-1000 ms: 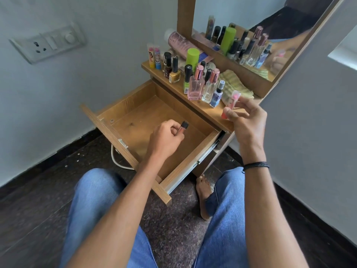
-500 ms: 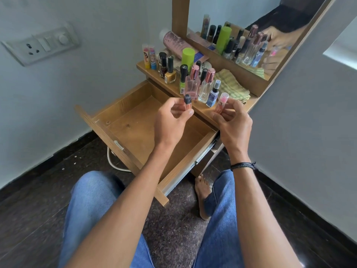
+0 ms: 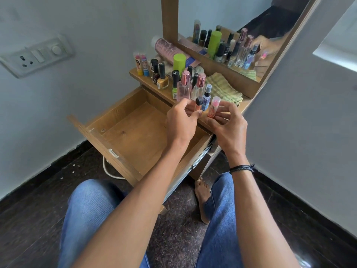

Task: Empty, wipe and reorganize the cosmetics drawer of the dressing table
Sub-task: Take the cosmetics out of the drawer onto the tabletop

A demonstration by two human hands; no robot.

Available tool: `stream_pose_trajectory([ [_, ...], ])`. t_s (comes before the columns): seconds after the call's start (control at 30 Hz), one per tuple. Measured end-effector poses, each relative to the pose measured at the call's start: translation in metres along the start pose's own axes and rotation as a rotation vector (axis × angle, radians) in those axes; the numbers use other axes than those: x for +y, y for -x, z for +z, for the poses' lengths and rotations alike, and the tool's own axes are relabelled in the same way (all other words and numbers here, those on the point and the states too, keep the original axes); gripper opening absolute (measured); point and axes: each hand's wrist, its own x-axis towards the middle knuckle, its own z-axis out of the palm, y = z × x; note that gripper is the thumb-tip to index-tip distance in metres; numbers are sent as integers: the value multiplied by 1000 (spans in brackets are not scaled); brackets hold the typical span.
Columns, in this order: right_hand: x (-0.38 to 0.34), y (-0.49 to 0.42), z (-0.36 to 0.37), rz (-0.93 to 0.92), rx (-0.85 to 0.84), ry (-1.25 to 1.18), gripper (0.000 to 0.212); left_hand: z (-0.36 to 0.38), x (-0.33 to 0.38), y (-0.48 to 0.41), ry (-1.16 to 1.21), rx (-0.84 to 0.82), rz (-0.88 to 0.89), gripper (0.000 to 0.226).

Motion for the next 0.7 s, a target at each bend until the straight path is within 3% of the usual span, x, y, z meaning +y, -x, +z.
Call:
stream_pose_trajectory([
  [0.37, 1, 0, -2, 10, -22, 10, 47, -3, 1, 5, 95, -27, -10, 37],
  [0.5, 5, 0, -11, -23, -26, 65, 44, -15, 0, 23, 129, 0, -58, 29],
  [0.7, 4, -17, -41, -147, 239, 154, 25, -41, -15, 59, -60, -94, -135, 18],
])
